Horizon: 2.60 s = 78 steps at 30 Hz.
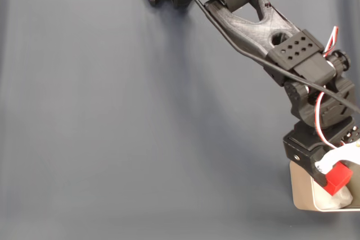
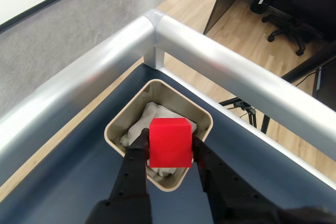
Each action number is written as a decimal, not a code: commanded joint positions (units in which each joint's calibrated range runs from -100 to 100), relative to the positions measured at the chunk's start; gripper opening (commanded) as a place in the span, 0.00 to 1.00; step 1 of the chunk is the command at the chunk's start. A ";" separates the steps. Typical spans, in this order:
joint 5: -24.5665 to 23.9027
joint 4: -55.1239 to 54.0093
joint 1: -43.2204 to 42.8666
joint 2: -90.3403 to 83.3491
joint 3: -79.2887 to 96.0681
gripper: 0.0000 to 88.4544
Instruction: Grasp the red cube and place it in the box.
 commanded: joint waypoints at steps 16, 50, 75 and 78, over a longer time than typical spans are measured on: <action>-1.51 -2.86 -1.65 -1.26 -3.11 0.00; -2.10 -0.15 -0.94 -4.82 -4.75 0.43; -2.44 -0.56 -0.73 -5.16 -5.94 0.55; -2.49 -0.64 -0.73 -5.25 -5.94 0.55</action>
